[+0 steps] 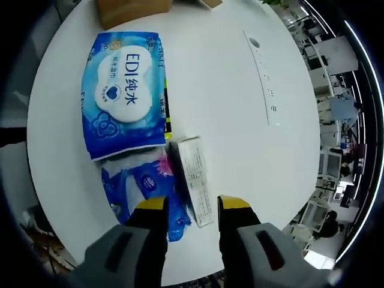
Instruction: Operate the shoe box by opening the lid, removing the specified soft item, and placing it in the target area until the item is outside and the box remains undamaged.
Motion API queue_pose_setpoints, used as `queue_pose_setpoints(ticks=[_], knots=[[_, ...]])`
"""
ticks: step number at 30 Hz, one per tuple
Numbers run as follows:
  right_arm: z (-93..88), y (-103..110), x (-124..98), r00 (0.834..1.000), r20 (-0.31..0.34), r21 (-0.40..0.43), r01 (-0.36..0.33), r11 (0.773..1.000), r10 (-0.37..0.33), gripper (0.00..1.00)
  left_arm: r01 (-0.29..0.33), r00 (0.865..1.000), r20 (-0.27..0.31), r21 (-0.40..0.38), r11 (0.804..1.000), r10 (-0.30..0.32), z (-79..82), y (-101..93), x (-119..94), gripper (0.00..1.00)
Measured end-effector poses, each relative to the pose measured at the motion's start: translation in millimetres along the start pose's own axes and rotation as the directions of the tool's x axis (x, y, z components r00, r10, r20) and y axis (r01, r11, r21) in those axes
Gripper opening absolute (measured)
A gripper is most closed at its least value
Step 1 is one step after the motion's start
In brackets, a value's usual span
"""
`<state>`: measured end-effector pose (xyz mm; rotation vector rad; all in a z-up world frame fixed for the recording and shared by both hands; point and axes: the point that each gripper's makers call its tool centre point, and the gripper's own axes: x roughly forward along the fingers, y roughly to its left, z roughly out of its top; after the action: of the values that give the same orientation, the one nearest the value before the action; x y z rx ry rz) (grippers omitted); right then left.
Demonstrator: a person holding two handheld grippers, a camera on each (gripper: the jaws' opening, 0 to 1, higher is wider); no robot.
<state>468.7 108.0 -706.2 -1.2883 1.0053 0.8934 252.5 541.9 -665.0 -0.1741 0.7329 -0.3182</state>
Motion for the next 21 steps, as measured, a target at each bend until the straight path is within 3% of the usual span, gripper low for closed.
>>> queue_pose_setpoints(ticks=[9, 12, 17, 21], knots=[[5.9, 5, -20, 0.998, 0.055, 0.176, 0.021, 0.984, -0.031, 0.29, 0.013, 1.0, 0.008, 0.001, 1.0, -0.013, -2.3, 7.3, -7, 0.35], [9.6, 9, -26, 0.995, 0.089, 0.278, 0.012, 0.96, -0.039, 0.3, 0.018, 1.0, 0.012, 0.003, 1.0, -0.018, -2.1, 8.5, -10, 0.35], [9.1, 14, -30, 0.994, 0.104, 0.358, 0.005, 0.934, -0.046, 0.31, 0.028, 0.999, 0.015, 0.011, 1.0, -0.029, -2.2, 10.5, -13, 0.35], [10.8, 20, -34, 0.988, 0.138, 0.461, -0.005, 0.888, -0.066, 0.3, 0.035, 0.999, 0.02, 0.017, 0.999, -0.036, -2.1, 12.4, -17, 0.35]])
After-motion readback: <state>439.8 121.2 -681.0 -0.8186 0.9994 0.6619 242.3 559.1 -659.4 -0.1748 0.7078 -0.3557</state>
